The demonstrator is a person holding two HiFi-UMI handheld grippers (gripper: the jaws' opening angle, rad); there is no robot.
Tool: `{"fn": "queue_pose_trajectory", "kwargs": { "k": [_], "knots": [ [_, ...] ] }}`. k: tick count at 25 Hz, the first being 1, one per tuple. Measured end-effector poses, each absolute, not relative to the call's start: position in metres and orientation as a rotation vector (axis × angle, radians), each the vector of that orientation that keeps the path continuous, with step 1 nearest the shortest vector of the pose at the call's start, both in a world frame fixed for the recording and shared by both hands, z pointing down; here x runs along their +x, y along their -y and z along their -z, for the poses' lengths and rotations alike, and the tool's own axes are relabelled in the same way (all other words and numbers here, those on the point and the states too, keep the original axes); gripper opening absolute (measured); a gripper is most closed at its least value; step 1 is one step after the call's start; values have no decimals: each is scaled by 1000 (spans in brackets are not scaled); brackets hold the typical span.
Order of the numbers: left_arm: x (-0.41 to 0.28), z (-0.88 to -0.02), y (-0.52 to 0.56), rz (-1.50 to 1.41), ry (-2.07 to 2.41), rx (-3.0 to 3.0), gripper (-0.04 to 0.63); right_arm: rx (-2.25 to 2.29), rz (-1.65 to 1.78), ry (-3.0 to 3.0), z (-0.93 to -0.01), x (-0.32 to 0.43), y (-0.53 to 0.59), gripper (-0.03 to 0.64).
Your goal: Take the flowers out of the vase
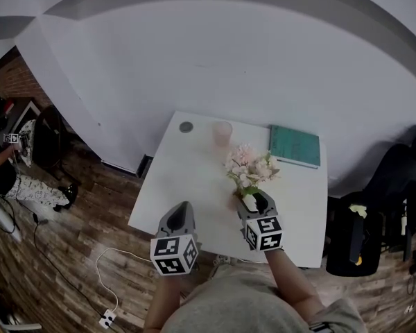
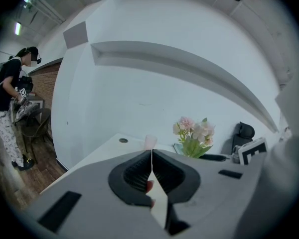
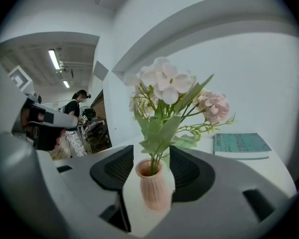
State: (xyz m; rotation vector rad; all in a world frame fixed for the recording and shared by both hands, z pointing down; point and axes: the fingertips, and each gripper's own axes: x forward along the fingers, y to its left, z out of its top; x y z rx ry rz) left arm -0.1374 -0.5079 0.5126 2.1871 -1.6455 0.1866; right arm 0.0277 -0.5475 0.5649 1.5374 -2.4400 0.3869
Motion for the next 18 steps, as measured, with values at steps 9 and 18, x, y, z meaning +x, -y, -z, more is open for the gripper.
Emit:
{"fn": "queue_pose_trajectory", "kwargs": {
  "k": [9,18],
  "knots": [
    [-139,-519,521,-209,1641,2179,8,1559,-412,2424,-570,29,565,217],
    [-137,-521,522,-217,1640,2185,8,1564,-400,2426,-569,30,567,129]
  ]
}}
